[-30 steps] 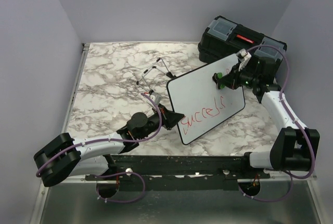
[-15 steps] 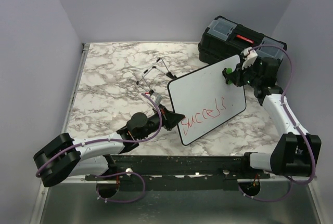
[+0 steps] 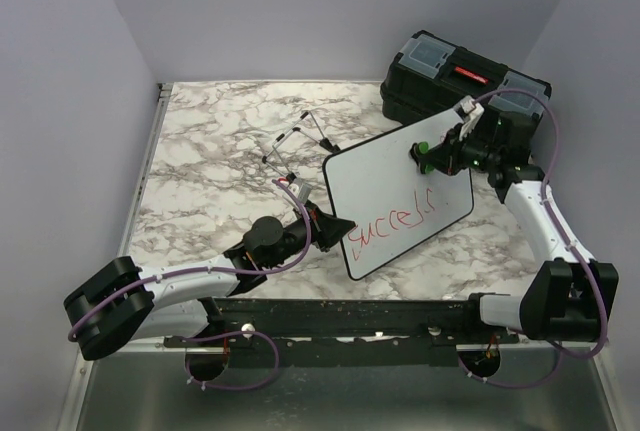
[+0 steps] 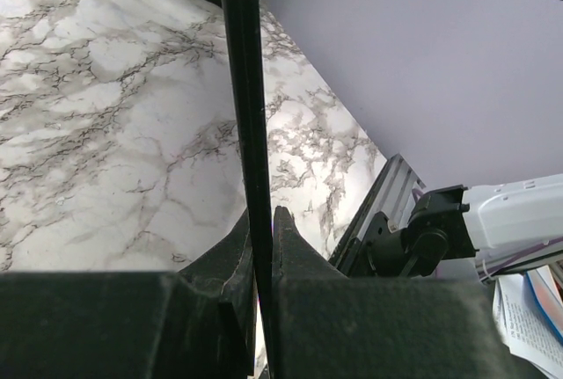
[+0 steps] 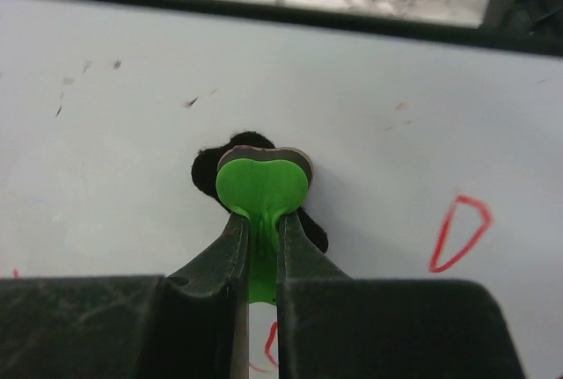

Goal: Erase the whiteboard
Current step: Erase the whiteboard at the center of the board.

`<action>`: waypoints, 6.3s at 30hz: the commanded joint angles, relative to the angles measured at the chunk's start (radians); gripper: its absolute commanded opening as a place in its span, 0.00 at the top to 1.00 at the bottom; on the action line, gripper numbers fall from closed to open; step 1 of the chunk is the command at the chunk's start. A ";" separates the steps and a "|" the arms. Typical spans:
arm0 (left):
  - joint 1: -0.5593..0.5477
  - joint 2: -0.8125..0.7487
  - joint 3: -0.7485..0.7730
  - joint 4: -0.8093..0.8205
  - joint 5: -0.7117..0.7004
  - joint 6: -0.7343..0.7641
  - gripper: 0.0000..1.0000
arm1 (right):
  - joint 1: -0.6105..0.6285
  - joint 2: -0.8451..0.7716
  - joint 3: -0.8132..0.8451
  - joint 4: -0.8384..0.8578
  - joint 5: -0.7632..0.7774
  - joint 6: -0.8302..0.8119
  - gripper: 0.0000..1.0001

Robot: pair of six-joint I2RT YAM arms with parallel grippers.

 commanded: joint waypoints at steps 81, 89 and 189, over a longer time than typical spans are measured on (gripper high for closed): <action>-0.012 -0.055 0.033 0.121 0.051 0.017 1.00 | -0.022 -0.027 0.061 0.025 0.087 0.026 0.99; -0.012 -0.056 0.028 0.132 0.057 0.019 1.00 | -0.024 0.039 0.072 0.052 0.370 0.023 1.00; -0.012 -0.078 0.044 0.079 0.077 0.053 1.00 | -0.004 -0.109 -0.024 0.153 0.149 0.209 0.99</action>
